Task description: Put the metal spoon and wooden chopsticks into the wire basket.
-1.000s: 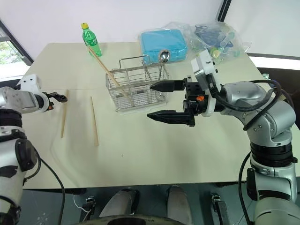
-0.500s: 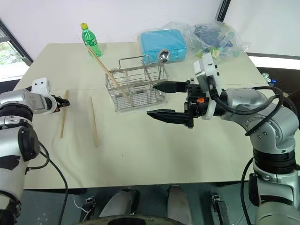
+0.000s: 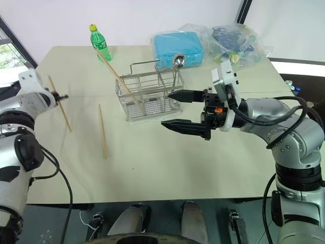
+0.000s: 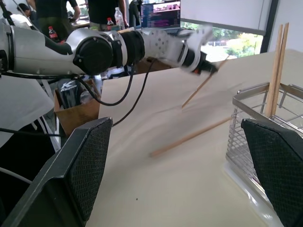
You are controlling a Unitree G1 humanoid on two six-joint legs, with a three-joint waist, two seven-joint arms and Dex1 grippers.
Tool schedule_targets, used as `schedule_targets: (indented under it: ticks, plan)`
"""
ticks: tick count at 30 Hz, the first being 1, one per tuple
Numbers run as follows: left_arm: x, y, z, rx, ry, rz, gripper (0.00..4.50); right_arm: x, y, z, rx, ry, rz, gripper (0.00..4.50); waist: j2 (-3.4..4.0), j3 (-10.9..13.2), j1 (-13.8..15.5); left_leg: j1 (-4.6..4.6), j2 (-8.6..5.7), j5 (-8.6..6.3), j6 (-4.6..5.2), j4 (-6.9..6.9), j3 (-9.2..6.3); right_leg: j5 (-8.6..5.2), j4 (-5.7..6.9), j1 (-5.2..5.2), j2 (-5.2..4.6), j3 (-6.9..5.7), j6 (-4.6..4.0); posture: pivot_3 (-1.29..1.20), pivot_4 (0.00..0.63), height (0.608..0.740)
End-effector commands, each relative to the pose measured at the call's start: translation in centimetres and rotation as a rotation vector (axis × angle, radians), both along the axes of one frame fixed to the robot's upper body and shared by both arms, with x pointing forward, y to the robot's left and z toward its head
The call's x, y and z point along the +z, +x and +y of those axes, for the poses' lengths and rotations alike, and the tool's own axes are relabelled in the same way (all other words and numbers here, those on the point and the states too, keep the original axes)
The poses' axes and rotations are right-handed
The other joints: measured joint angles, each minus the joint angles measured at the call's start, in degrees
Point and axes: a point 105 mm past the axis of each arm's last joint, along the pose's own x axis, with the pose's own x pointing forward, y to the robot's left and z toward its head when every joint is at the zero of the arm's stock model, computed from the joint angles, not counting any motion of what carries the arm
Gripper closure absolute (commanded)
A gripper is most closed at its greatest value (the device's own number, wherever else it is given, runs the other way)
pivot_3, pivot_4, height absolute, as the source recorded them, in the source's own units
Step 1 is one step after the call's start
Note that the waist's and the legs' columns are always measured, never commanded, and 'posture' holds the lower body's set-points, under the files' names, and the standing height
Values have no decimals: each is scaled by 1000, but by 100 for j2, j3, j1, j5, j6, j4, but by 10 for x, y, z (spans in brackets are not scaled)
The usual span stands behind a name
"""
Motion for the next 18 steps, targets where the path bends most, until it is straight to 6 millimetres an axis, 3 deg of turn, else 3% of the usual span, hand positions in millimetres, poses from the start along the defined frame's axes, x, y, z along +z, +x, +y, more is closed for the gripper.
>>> schedule_targets:
  ticks: [1,5,9,13,18]
  plan:
    - [102,-2,-17,-91,-99,-448,4479,6,-1,-3,-15,10,-34,0,-2,-1,7,0,-1,0,0,0,1,0,0,2,-2,0,0,0,150,733]
    - [161,-25,-67,-331,-219,-713,4479,5,-1,-3,-30,21,-31,0,-6,-4,5,-15,-4,0,1,10,-2,5,0,3,-13,-3,8,0,150,733]
    - [180,-45,-123,-540,-173,-768,4479,5,0,-4,-46,31,-31,0,-6,-4,-16,-13,-8,-1,3,13,1,6,0,3,-15,-1,11,0,150,733]
    - [159,-45,-176,-704,-88,-703,4479,5,1,-4,-63,40,-35,0,-4,-4,-3,4,-7,0,1,12,4,6,-2,10,-8,1,11,0,150,733]
    - [126,-36,-205,-761,53,-639,4479,6,2,-5,-83,48,-42,0,-4,-4,-8,10,-3,0,2,11,11,6,-3,12,-1,2,10,0,150,733]
